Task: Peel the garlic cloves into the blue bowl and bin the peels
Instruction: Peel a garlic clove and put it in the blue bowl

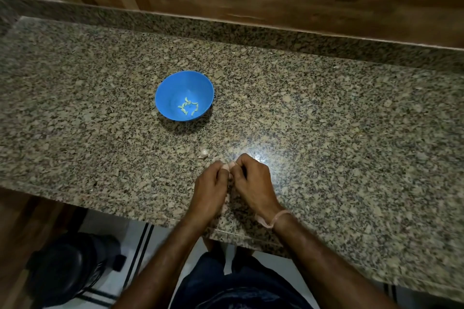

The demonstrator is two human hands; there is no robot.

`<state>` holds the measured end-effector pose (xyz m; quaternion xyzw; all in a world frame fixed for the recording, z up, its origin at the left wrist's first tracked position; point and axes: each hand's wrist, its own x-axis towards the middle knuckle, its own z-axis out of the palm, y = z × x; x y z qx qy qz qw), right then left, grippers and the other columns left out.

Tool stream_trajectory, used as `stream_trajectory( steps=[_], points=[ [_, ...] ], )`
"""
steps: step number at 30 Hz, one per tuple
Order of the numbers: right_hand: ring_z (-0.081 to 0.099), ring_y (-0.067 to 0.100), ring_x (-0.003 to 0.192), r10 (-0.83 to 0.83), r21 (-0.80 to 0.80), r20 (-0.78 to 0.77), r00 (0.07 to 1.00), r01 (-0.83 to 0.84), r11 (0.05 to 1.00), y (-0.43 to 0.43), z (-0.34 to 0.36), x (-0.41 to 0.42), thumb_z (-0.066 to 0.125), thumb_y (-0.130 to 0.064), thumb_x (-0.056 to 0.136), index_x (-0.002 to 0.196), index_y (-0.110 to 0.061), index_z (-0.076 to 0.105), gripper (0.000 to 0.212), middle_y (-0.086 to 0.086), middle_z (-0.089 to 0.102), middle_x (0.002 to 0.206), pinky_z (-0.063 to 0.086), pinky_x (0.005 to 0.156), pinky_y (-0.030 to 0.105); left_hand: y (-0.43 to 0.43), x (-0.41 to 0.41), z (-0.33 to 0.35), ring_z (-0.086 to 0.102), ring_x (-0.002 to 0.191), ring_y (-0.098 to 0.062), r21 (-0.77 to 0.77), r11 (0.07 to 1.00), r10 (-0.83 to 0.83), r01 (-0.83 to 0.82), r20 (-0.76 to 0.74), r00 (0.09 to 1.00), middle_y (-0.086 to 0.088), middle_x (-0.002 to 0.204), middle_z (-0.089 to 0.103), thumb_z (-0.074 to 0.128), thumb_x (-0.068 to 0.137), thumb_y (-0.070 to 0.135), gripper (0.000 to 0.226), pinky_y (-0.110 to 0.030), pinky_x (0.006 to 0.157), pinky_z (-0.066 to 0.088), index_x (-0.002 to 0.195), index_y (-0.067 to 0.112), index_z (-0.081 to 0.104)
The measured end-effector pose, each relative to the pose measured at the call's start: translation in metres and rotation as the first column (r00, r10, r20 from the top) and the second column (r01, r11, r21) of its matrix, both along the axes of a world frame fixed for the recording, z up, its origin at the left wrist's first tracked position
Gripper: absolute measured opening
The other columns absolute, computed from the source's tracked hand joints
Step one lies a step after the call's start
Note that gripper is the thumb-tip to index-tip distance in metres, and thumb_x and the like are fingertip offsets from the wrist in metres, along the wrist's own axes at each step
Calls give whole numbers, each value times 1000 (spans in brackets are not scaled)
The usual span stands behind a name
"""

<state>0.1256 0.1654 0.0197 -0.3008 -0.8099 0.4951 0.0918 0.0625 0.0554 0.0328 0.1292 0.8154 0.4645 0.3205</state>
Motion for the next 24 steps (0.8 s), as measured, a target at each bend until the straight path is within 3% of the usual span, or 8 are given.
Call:
stream_trajectory(
  steps=[1, 4, 6, 14, 18, 21, 24],
  points=[
    [42, 9, 60, -32, -80, -10, 999, 31, 996, 0, 2, 0, 59, -14, 102, 78, -12, 53, 26, 1, 54, 67, 34, 55, 26, -2, -1, -2, 42, 57, -8, 19, 1000, 2, -1, -46, 999, 6, 65, 48, 45, 110, 27, 32, -23, 51, 33, 83, 12, 55],
    [47, 7, 61, -39, -139, -40, 998, 33, 990, -6, 8, 1, 65, -17, 101, 80, -9, 59, 23, 7, 63, 71, 38, 55, 22, -4, -9, -1, 47, 59, -13, 126, 987, 76, -101, 193, 978, -3, 70, 54, 46, 110, 30, 33, -27, 50, 35, 94, 6, 63],
    [51, 5, 63, -63, -169, -57, 996, 53, 984, -7, 7, 2, 70, -19, 99, 82, -9, 63, 21, 8, 66, 75, 41, 56, 18, -7, -13, -1, 47, 61, -17, 121, 987, 78, -108, 227, 971, -5, 72, 55, 49, 109, 28, 30, -28, 52, 35, 93, 9, 65],
    [56, -5, 63, -129, -265, -25, 991, 117, 957, -5, 5, 6, 75, -22, 96, 82, -14, 70, 17, -9, 66, 72, 43, 60, 11, -8, -10, -3, 58, 63, -8, 50, 996, 69, -74, 105, 992, 3, 73, 65, 54, 106, 31, 24, -29, 60, 45, 99, 12, 68],
    [49, -6, 53, -151, -348, 24, 988, 150, 925, -5, 9, 4, 71, -20, 98, 75, -15, 64, 25, -10, 57, 65, 38, 52, 9, -11, -10, -5, 71, 83, -11, 78, 995, 69, -68, -18, 997, 3, 88, 75, 63, 102, 25, 12, -30, 73, 58, 100, 19, 72],
    [47, -3, 54, -158, -307, 23, 987, 158, 939, -9, 8, 5, 69, -20, 100, 76, -13, 62, 26, -9, 55, 65, 38, 53, 12, -10, -7, -6, 72, 81, -13, 36, 995, 94, -92, -42, 995, 4, 85, 76, 65, 101, 26, 12, -31, 72, 58, 98, 19, 74],
    [44, 0, 58, -140, -163, 11, 990, 140, 977, -14, 7, 6, 65, -17, 100, 75, -15, 59, 26, -8, 55, 66, 36, 54, 17, -6, -4, -2, 65, 67, -17, 48, 986, 150, -160, 166, 975, -2, 73, 72, 60, 104, 27, 22, -33, 63, 52, 94, 14, 74]
  ],
)
